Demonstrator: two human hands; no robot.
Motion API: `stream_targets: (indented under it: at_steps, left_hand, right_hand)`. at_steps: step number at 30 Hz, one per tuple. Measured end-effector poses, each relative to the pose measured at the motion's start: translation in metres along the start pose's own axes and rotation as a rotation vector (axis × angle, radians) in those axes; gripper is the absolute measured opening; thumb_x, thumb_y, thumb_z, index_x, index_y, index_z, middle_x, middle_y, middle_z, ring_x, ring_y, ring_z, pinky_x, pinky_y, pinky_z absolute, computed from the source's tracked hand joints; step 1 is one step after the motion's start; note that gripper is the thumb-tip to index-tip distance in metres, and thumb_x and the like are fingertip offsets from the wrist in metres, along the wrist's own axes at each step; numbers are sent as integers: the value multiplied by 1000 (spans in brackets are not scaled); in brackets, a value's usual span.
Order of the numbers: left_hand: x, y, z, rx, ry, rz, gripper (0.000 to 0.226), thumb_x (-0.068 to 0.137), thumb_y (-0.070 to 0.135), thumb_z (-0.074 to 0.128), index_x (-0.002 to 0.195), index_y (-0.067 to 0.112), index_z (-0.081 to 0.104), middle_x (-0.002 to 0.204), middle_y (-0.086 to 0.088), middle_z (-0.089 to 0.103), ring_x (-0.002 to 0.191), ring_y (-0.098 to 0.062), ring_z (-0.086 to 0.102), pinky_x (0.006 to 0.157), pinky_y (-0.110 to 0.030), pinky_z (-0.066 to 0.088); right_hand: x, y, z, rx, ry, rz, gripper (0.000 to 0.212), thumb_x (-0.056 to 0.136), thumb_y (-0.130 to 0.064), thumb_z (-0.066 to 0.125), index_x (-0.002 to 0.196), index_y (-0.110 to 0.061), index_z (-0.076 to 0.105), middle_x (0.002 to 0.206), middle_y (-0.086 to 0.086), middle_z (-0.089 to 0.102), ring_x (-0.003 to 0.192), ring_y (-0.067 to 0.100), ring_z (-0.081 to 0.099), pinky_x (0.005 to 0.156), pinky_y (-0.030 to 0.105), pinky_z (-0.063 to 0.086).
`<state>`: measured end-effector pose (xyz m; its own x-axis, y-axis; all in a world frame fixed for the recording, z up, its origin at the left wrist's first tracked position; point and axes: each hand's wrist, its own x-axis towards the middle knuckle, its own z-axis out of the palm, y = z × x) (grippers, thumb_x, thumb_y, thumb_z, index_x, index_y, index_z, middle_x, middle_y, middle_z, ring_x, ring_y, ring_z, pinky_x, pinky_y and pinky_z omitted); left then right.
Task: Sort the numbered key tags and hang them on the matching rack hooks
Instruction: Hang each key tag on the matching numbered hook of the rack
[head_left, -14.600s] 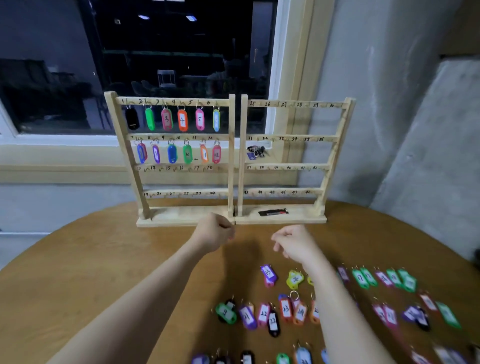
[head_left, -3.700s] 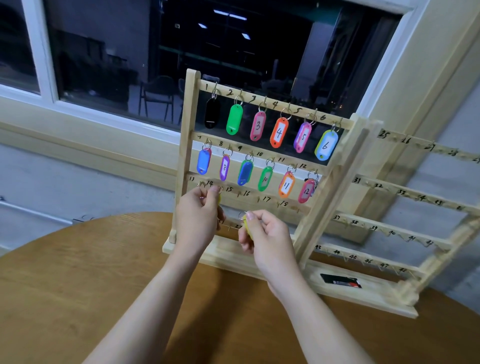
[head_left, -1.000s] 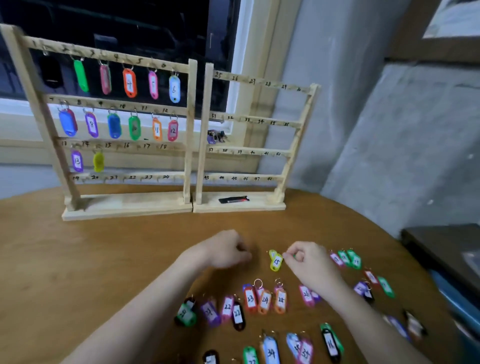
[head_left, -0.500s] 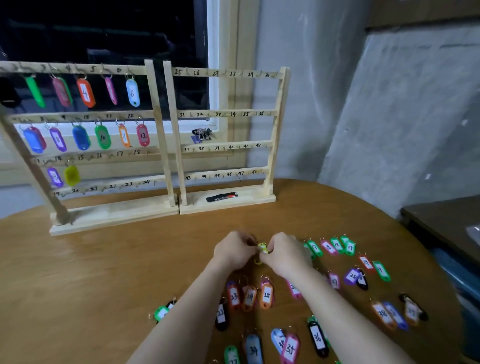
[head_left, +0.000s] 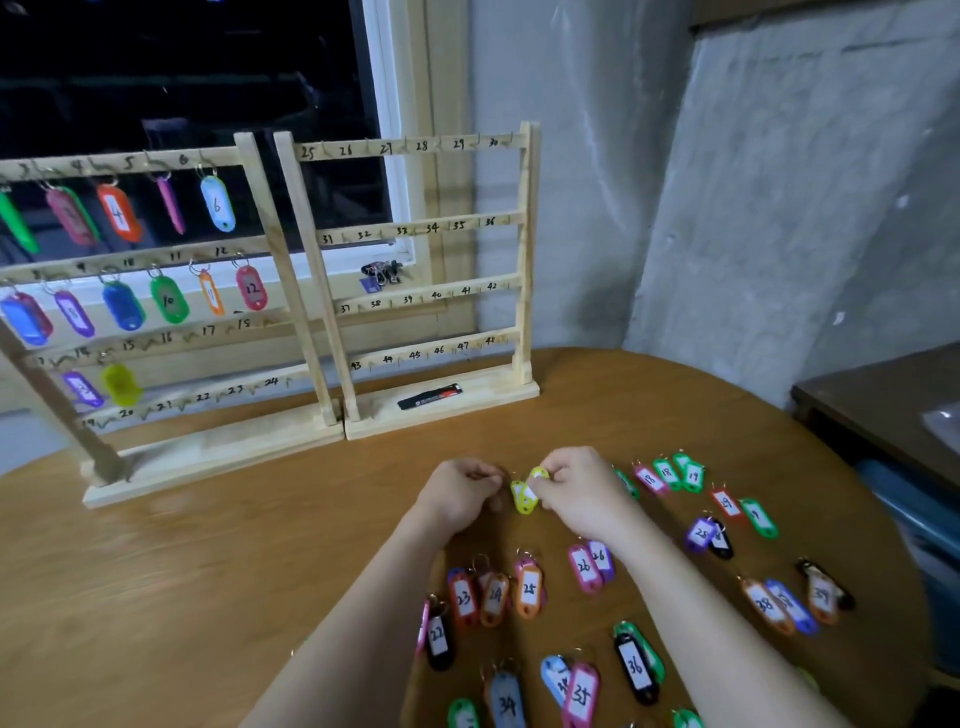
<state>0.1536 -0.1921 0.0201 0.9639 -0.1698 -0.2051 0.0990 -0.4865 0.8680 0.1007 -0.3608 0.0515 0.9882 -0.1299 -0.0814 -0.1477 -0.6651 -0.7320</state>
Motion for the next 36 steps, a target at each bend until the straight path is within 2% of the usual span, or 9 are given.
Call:
stream_targets:
  at_steps: [5, 8, 13, 15, 18, 21, 25, 30, 36]
  left_hand:
    - [4, 4, 15, 120, 99, -97, 20, 84, 49, 74, 80, 29, 73, 63, 11, 68, 65, -8, 61, 67, -26, 44]
    - [5, 7, 22, 151, 144, -163, 23, 76, 54, 79, 77, 31, 72, 73, 14, 71, 80, -9, 67, 87, -31, 51]
    - [4, 23, 35, 322, 247, -252, 21, 82, 50, 75, 81, 30, 69, 79, 11, 66, 83, -15, 63, 107, -42, 37]
    - [4, 29, 39, 350, 235, -279, 19, 85, 44, 72, 85, 25, 65, 78, 7, 65, 78, -17, 59, 112, -46, 28]
    - [5, 32, 40, 350, 217, -287, 18, 88, 35, 69, 92, 19, 61, 85, 1, 67, 90, -25, 60, 110, -47, 26]
    - [6, 27, 33, 353, 198, -263, 17, 88, 30, 70, 95, 17, 62, 92, -2, 67, 93, -26, 58, 108, -46, 36]
    - [5, 19, 24, 301, 154, -176, 10, 87, 25, 74, 93, 17, 73, 90, -3, 71, 86, -20, 63, 93, -44, 54]
    - [-2, 21, 22, 310, 117, -132, 22, 81, 41, 79, 86, 20, 75, 82, 2, 70, 81, -18, 64, 70, -32, 49]
    - [-1, 24, 27, 392, 132, -113, 23, 82, 42, 77, 89, 21, 72, 83, 4, 69, 81, -17, 64, 76, -33, 52]
  right_hand:
    - [-17, 11, -16, 187, 48, -31, 26, 100, -27, 59, 80, -15, 71, 66, -2, 68, 62, 16, 59, 60, 33, 45]
    - [-27, 15, -22, 332, 77, 23, 31, 105, -25, 52, 84, -12, 71, 63, -5, 63, 59, 14, 52, 57, 32, 39]
    - [-38, 23, -24, 407, 70, 64, 34, 107, -29, 46, 100, -3, 67, 58, -3, 60, 66, 22, 50, 62, 38, 38]
    - [-40, 24, -26, 460, 48, 81, 31, 108, -30, 45, 102, -12, 69, 60, -3, 62, 68, 23, 52, 63, 38, 39]
    - [-44, 20, -31, 507, 24, 74, 34, 109, -28, 41, 99, -21, 73, 75, 2, 71, 71, 24, 57, 63, 38, 43]
    - [-51, 8, -39, 552, 17, 58, 37, 111, -18, 36, 103, -8, 70, 83, 5, 74, 71, 19, 59, 56, 28, 43]
    - [-58, 3, -42, 522, 15, 28, 35, 110, -16, 37, 102, -5, 68, 80, 3, 73, 70, 16, 59, 55, 25, 41]
    - [-60, 7, -40, 443, 17, 45, 36, 110, -18, 35, 95, -8, 66, 78, 4, 74, 65, 16, 62, 58, 29, 43]
    - [-60, 12, -38, 342, -25, 68, 35, 110, -28, 38, 95, -16, 68, 86, 6, 74, 67, 13, 64, 60, 27, 46]
